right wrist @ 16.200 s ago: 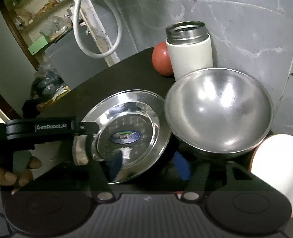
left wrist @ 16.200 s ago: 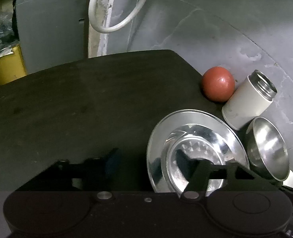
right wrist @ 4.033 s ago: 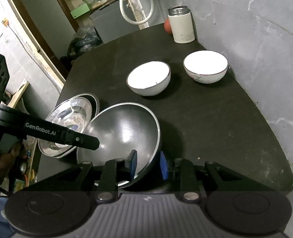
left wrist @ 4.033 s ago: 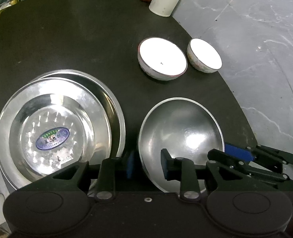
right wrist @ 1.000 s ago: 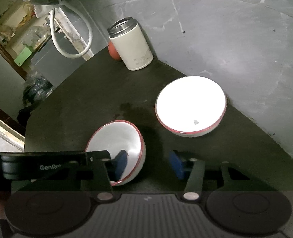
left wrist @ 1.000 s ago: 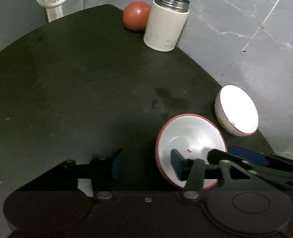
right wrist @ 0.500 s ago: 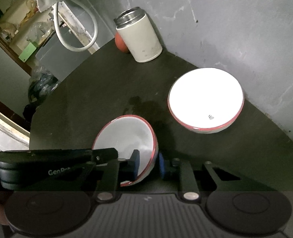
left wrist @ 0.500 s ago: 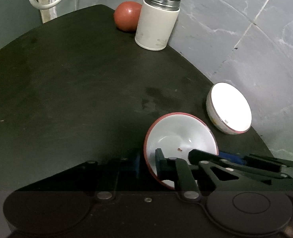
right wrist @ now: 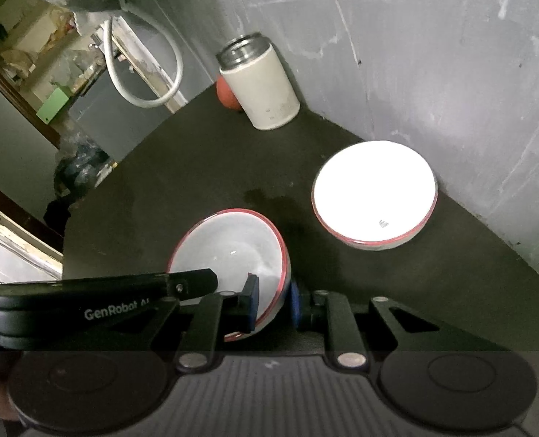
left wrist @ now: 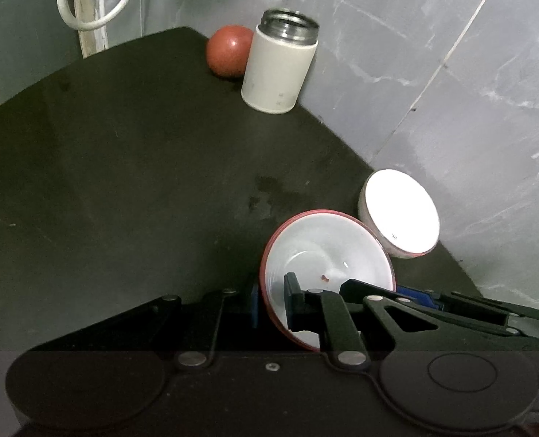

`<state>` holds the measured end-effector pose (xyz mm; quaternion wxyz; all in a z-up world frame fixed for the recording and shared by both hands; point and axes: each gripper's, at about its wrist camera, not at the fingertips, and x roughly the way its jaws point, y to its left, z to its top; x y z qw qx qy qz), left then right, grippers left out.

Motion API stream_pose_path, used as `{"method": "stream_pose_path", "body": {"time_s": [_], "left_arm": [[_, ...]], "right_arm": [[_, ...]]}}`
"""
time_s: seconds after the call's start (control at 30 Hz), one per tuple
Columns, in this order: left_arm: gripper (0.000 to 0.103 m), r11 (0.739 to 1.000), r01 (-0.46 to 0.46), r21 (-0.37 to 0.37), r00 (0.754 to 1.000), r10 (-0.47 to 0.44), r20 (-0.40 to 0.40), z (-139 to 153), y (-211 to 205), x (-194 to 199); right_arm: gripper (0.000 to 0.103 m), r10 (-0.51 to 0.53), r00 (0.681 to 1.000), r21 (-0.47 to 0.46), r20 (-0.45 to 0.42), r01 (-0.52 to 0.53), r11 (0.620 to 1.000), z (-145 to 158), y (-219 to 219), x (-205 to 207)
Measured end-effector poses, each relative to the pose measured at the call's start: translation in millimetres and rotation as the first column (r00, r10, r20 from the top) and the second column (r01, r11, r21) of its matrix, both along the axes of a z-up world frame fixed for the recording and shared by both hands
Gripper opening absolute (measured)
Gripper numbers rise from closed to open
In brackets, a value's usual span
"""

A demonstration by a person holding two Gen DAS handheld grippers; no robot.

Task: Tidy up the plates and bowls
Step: 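Pinch the white bowl rim with both tools and lift it, then carry the white bowl over the steel bowl on the stack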

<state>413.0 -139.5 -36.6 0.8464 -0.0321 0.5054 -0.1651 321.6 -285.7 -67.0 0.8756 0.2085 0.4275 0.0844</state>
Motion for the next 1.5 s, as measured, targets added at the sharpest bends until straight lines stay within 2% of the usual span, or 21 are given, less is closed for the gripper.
{"method": "stream_pose_path", "body": {"time_s": [0.47, 0.8, 1.13, 1.5], "left_arm": [[0.014, 0.998, -0.015, -0.061, 0.999, 0.016, 0.028, 32, 9, -38], [0.014, 0.996, 0.007, -0.090, 1.000, -0.006, 0.002, 42, 11, -78], [0.014, 0.997, 0.038, -0.066, 0.995, -0.044, -0.084, 31, 5, -99], [0.014, 0.996, 0.077, -0.039, 0.981, -0.083, -0.174, 12, -2, -110]], "right_arm": [[0.020, 0.027, 0.998, 0.026, 0.050, -0.029, 0.999, 28, -5, -33], [0.020, 0.071, 0.996, 0.006, 0.048, -0.071, 0.997, 40, -9, -75], [0.020, 0.110, 0.994, -0.002, -0.014, -0.110, 0.994, 28, -12, -103], [0.020, 0.130, 0.988, -0.015, -0.083, -0.132, 0.991, 16, -14, -116]]}}
